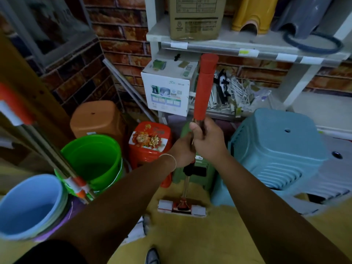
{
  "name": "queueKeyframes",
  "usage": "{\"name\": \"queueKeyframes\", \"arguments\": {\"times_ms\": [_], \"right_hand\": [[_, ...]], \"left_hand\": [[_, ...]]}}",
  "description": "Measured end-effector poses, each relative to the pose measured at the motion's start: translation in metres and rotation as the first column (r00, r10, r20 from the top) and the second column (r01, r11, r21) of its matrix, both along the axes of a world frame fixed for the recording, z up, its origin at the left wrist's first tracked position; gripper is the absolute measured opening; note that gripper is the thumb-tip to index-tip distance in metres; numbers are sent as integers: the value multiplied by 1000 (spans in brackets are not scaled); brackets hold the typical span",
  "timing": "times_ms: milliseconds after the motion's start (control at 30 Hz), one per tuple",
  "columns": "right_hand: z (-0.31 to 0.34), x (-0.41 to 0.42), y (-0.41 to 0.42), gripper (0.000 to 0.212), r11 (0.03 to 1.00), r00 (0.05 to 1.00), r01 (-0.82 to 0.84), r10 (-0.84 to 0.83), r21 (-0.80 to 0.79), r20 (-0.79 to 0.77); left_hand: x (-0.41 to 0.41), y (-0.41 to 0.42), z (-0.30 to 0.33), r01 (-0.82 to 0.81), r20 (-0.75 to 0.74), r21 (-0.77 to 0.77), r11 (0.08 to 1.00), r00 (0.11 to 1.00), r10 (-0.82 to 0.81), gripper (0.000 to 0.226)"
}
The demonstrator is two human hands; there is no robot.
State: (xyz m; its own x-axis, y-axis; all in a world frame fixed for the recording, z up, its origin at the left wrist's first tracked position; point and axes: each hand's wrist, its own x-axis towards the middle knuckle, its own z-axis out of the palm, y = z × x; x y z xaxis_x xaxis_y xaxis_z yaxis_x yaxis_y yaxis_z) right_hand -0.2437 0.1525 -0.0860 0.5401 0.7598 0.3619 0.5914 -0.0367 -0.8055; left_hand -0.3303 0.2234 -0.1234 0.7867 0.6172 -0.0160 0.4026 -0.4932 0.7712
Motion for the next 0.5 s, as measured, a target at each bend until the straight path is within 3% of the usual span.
{"name": "queueKeyframes", "arguments": {"times_ms": [233, 367, 500], "right_hand": [[1, -11, -70, 12, 995, 995, -96, 98, 37, -36], [15, -34, -88, 9, 978, 977, -193, 199, 78, -71], [48, -56, -88, 24, 961, 965, -257, 261, 104, -36]], "left_hand": [[-8, -78, -6, -102, 36, 0, 995, 994, 102, 24], [-34, -109, 24, -155, 171, -75, 985, 971, 165, 9], [-64, -118, 58, -197, 144, -18, 980, 970, 198, 13]]}}
